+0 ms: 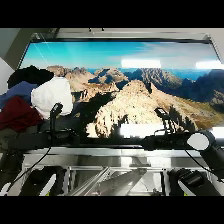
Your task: Fold the shirts.
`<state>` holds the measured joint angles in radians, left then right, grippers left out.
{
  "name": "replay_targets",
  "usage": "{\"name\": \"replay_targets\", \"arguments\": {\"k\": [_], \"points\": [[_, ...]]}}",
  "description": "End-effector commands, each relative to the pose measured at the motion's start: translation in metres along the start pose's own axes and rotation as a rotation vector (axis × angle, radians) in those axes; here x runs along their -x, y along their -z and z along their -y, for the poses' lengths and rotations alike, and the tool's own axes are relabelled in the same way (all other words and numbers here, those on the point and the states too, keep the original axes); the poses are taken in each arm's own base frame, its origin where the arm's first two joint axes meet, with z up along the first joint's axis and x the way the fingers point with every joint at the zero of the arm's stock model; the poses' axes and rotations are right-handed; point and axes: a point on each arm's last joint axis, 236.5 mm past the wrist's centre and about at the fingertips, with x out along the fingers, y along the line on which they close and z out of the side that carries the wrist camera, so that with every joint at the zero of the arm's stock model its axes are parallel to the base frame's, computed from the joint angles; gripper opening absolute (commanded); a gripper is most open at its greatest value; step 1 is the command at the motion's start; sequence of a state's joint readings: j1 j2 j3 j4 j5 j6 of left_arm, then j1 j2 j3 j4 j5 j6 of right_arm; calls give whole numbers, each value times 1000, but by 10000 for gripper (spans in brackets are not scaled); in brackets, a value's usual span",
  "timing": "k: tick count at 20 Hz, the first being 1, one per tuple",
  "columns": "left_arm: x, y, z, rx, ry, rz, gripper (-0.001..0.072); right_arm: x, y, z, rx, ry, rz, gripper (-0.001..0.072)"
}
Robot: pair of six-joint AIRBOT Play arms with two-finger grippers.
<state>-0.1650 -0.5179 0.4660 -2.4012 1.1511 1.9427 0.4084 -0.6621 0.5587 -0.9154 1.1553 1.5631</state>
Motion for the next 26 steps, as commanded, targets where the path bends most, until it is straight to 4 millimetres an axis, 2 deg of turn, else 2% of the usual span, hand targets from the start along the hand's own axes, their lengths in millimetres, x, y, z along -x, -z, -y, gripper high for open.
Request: {"name": "replay_targets", "arguments": {"k": [1,17,21,23,24,25,26], "points": [[-1,1,-1,0,0,-3,13,0,1,0,0,0,-4,18],[-1,1,0,1,1,-2,12,-4,-10,2,-12,2,32,18],[1,-24,-9,3,-38,102,13,-12,-13,8,0,13,17,19],[2,-31,-14,-2,-58,132,19,-17,-22,14,1,25,40,22],[7,-39,-26,-16,-109,163,458,-19,-33,17,-2,36,76,109],[18,-53,-45,13,-193,213,667,-19,-44,20,-3,43,119,398],[40,-70,-71,30,-310,274,675,-16,-60,21,6,51,180,637]]}}
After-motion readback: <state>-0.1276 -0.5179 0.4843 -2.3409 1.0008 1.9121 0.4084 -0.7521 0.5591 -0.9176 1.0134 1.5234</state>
